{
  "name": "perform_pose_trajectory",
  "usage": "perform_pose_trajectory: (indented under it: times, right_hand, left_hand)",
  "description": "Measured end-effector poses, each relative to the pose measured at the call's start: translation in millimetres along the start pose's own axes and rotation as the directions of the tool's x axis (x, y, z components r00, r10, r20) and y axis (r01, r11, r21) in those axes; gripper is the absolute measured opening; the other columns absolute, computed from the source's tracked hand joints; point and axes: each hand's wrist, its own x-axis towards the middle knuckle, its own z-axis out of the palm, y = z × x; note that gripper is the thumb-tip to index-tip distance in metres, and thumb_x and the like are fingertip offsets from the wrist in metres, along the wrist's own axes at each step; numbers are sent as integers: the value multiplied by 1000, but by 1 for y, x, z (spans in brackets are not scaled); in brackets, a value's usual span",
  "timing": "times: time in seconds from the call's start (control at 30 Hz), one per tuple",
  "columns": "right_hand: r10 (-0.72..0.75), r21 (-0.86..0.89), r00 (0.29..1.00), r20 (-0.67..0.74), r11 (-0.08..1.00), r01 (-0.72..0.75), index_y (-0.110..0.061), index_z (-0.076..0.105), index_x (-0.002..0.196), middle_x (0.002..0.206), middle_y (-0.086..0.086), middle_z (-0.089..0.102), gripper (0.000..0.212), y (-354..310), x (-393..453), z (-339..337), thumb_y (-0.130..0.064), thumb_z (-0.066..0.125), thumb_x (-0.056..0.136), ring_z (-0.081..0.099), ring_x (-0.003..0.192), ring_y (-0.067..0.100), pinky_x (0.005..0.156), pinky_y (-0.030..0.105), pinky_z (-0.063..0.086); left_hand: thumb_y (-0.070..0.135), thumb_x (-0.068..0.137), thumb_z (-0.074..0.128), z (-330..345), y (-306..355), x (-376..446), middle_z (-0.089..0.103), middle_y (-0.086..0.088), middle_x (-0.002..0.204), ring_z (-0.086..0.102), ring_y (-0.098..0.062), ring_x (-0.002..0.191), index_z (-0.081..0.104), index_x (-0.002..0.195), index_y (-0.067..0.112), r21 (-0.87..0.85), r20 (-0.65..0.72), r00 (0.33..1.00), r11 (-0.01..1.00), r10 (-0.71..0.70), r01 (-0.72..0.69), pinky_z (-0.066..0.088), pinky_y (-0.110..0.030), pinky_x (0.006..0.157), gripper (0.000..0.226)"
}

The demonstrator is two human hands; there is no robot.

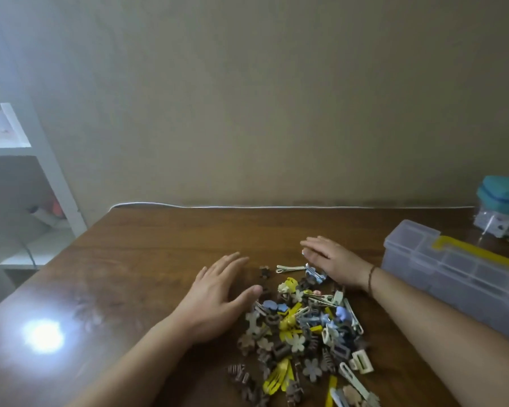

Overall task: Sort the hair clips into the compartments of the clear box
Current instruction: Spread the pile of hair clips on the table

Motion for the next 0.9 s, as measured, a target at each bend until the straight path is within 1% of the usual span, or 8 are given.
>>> perform_pose_trajectory:
  times: [0.1,0.27,0.37,0.47,0.57,0.7,0.77,0.9]
  right_hand:
    - [-137,-15,985,105,990,139,-33,36,145,157,-13,23,112,-7,-9,9,-97,6,59,9,144,3,115,31,7]
    - [-274,29,937,217,961,275,-37,29,148,154,-21,19,94,-26,-49,18,-90,23,70,9,142,-6,115,26,10]
    - [-263,110,944,198,963,246,-41,23,149,157,-20,17,93,-34,-72,16,-90,20,70,8,141,-10,114,22,10]
    - [-124,225,991,45,968,111,-55,15,145,154,-35,3,94,-39,-111,7,-97,11,61,-2,140,-15,118,34,9]
    - [-73,89,997,-1,993,73,-65,-8,138,145,-44,-20,96,-46,-165,6,-101,9,50,-20,134,-18,115,38,-2]
    - [-46,-166,984,171,983,75,-63,-31,130,141,-31,-44,108,-49,-189,25,-100,32,51,-38,135,1,110,35,-17]
    - [-38,-237,983,181,968,81,-59,-32,132,141,-26,-46,110,-47,-184,30,-91,47,63,-40,135,8,113,36,-17]
    - [-55,-175,983,176,981,86,-58,-18,140,148,-29,-35,108,-58,-167,31,-85,54,65,-37,136,6,116,38,-8]
  left_hand:
    - [93,69,5,9,2,4,20,16,161,3,-1,149,19,153,36,46,80,997,999,17,-21,0,-42,123,102]
    - [89,72,-5,14,21,-3,28,13,159,9,2,148,20,154,34,-19,109,987,993,120,-119,0,-39,122,102]
    - [87,76,0,16,29,-10,31,13,157,17,-1,146,21,153,35,6,126,978,986,164,-166,5,-40,122,95]
    - [89,74,4,4,22,-7,32,11,156,23,-5,144,26,151,35,-16,83,987,991,136,-135,13,-43,122,97]
    - [92,72,12,-6,21,5,21,16,160,18,-5,146,26,152,38,-181,147,983,980,107,-80,18,-43,121,97]
    - [87,76,15,7,41,7,21,15,161,9,2,146,20,152,42,-133,294,935,977,197,-164,-2,-42,123,88]
    - [90,75,16,13,48,3,23,13,160,8,3,146,22,151,43,-109,301,926,973,226,-202,-3,-41,123,90]
    - [92,72,20,12,52,-6,27,14,156,18,4,139,25,149,45,-128,278,935,973,221,-192,13,-36,121,90]
